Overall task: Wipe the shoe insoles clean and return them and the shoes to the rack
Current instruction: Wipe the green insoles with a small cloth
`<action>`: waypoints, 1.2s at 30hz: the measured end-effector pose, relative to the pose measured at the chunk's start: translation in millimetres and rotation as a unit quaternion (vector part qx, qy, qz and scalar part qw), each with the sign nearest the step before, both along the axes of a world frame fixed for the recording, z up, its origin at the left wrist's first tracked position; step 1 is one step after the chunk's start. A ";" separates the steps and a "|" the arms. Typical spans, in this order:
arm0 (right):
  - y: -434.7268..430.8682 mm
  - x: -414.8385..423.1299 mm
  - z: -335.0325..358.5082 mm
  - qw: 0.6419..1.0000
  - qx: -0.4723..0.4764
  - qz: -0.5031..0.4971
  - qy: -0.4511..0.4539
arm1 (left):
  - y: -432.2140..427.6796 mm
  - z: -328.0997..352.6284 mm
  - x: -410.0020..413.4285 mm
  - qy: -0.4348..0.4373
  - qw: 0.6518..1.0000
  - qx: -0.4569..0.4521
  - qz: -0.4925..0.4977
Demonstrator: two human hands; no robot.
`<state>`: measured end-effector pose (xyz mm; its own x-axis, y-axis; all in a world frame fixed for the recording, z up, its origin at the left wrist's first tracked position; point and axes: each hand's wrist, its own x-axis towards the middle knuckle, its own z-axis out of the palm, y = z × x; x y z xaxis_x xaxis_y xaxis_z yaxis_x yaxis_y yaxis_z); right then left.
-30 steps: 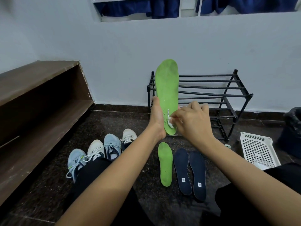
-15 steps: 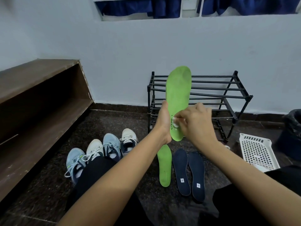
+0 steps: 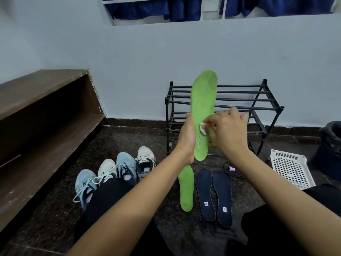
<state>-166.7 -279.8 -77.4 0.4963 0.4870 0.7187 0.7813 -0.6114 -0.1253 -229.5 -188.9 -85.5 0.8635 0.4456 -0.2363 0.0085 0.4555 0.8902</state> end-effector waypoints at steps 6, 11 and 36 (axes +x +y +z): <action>-1.0 7.3 3.9 0.996 0.030 0.002 0.079 | -2.4 -1.1 2.8 0.013 0.999 -0.007 -0.028; 8.8 -25.8 -11.9 0.996 0.000 0.083 0.044 | 15.2 6.2 2.9 -0.009 1.000 -0.018 0.019; 2.1 8.6 10.0 0.989 0.093 0.010 0.111 | -0.3 7.1 3.7 -0.005 1.000 0.010 -0.019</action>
<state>-158.1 -277.6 -67.3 0.6438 0.3672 0.6714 0.7334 -0.5464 -0.4045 -225.7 -189.2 -78.4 0.8818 0.4173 -0.2197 0.0170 0.4376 0.8990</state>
